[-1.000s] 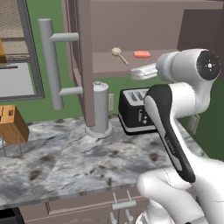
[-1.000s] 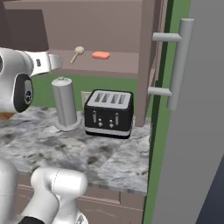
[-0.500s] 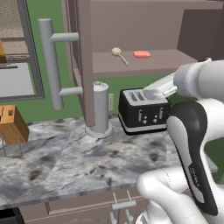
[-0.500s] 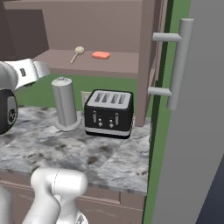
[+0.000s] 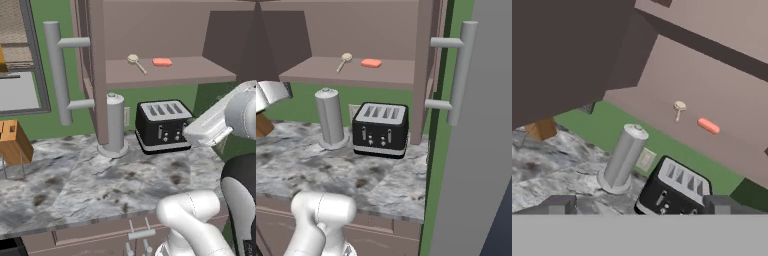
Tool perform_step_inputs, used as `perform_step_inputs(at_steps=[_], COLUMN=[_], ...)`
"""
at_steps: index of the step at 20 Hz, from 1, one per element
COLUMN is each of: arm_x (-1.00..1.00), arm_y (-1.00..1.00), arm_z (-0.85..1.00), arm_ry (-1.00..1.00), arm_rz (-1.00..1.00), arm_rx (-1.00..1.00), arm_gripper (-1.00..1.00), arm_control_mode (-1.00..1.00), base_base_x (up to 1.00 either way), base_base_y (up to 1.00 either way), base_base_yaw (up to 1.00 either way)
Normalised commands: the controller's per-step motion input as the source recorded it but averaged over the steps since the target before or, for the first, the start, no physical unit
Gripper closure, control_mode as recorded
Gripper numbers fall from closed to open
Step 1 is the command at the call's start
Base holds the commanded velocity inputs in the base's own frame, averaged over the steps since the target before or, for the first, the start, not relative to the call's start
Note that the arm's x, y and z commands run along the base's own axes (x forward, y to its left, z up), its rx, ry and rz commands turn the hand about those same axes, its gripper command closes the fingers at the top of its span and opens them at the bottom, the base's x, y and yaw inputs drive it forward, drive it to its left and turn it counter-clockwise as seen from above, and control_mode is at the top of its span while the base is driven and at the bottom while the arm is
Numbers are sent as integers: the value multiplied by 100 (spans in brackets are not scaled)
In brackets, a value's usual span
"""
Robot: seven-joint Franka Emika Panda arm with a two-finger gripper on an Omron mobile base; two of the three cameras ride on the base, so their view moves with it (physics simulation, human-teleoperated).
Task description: Pick up the bar soap and dish brush from the sink, and place them back in the cabinet, and close the cabinet doors.
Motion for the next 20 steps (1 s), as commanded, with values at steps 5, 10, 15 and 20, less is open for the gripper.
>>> perform_step_inputs(at_steps=[5, 10, 15, 20], arm_x=[-78, -81, -63, -33], arm_y=[0, 3, 25, 45], arm_z=[11, 15, 15, 14], arm_ry=[1, 0, 0, 0], arm_rz=[1, 0, 7, 17], arm_rx=[-13, -17, -17, -17], arm_gripper=[-100, -100, -100, -100], arm_control_mode=[-100, -100, -100, -100], base_base_x=[0, 0, 0, 0], base_base_y=[0, 0, 0, 0], base_base_yaw=[0, 0, 0, 0])
